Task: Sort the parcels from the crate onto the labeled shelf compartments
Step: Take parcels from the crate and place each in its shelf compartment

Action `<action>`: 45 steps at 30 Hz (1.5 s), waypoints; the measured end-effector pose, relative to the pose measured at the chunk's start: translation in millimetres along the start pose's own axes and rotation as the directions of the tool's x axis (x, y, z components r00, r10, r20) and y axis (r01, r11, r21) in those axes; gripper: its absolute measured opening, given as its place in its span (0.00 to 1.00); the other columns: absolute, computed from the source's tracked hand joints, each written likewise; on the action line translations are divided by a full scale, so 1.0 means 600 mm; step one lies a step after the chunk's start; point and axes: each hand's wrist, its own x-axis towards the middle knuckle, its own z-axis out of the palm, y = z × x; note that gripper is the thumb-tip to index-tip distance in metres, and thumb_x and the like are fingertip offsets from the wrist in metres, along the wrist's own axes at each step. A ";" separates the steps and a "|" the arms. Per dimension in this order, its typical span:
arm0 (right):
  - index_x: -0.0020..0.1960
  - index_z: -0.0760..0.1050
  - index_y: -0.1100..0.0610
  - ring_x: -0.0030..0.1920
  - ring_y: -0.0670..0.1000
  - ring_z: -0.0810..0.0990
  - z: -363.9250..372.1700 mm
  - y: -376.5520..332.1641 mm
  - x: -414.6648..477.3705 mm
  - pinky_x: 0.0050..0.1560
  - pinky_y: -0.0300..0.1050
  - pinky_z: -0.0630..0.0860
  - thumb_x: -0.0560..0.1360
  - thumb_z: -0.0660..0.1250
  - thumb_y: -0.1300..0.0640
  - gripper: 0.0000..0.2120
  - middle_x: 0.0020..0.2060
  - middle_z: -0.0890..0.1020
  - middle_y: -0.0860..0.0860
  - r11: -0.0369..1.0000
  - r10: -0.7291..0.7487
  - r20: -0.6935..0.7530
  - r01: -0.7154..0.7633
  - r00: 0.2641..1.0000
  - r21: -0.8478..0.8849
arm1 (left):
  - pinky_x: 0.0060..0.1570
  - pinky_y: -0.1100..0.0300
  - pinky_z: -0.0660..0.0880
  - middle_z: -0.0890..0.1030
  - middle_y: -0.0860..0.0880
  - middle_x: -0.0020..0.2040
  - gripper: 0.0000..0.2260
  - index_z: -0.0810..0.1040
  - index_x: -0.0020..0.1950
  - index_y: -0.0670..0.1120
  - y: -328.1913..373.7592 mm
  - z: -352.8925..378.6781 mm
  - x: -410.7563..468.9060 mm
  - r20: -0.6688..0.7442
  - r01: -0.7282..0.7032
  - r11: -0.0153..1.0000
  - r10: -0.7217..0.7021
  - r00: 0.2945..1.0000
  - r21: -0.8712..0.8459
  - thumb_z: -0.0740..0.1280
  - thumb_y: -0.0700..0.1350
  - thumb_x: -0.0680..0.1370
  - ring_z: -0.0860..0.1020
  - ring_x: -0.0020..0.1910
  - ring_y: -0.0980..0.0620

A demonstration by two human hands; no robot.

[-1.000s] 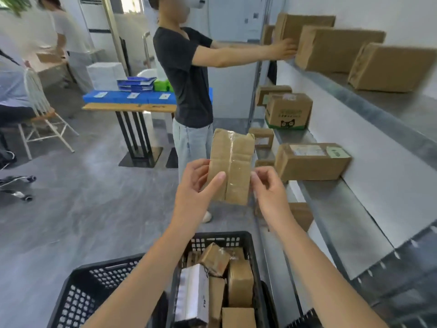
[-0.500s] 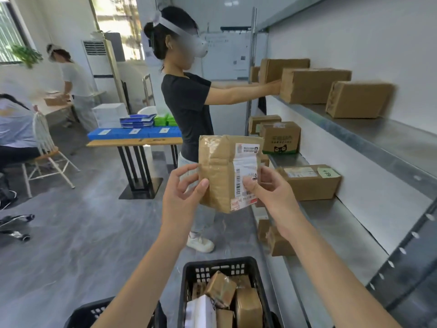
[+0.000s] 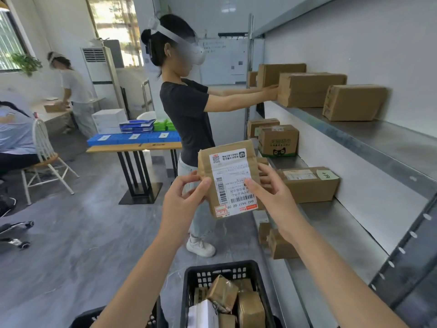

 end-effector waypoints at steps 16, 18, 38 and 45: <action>0.67 0.63 0.48 0.62 0.45 0.76 0.003 -0.017 0.008 0.65 0.53 0.76 0.66 0.81 0.51 0.37 0.61 0.76 0.46 0.996 0.086 -0.070 -0.088 0.994 -0.028 | 0.50 0.48 0.82 0.81 0.44 0.61 0.19 0.70 0.65 0.50 -0.033 0.019 0.009 -0.016 0.058 0.970 -0.064 0.998 -0.238 0.71 0.45 0.77 0.84 0.55 0.45; 0.68 0.61 0.48 0.59 0.40 0.74 0.010 -0.020 0.001 0.66 0.47 0.72 0.68 0.79 0.54 0.37 0.57 0.74 0.40 0.996 0.064 -0.042 -0.066 0.997 -0.061 | 0.50 0.47 0.82 0.81 0.44 0.60 0.19 0.69 0.65 0.49 -0.032 0.024 0.009 -0.041 0.049 0.963 -0.062 0.997 -0.267 0.70 0.45 0.77 0.84 0.54 0.45; 0.79 0.48 0.37 0.70 0.42 0.64 -0.019 -0.050 0.013 0.74 0.44 0.61 0.81 0.64 0.62 0.37 0.67 0.61 0.42 0.932 -0.045 0.189 0.109 0.981 -0.345 | 0.49 0.51 0.83 0.76 0.54 0.59 0.32 0.53 0.74 0.68 -0.020 0.020 0.039 0.152 -0.015 0.996 0.001 0.988 0.087 0.59 0.37 0.81 0.77 0.60 0.56; 0.75 0.62 0.36 0.73 0.46 0.66 -0.023 -0.040 0.023 0.73 0.61 0.67 0.76 0.69 0.42 0.30 0.73 0.62 0.43 0.929 -0.169 -0.033 0.148 0.985 -0.339 | 0.40 0.50 0.83 0.79 0.40 0.58 0.12 0.65 0.62 0.53 -0.007 0.025 0.032 0.111 0.033 0.999 -0.032 0.993 -0.012 0.64 0.47 0.81 0.84 0.52 0.46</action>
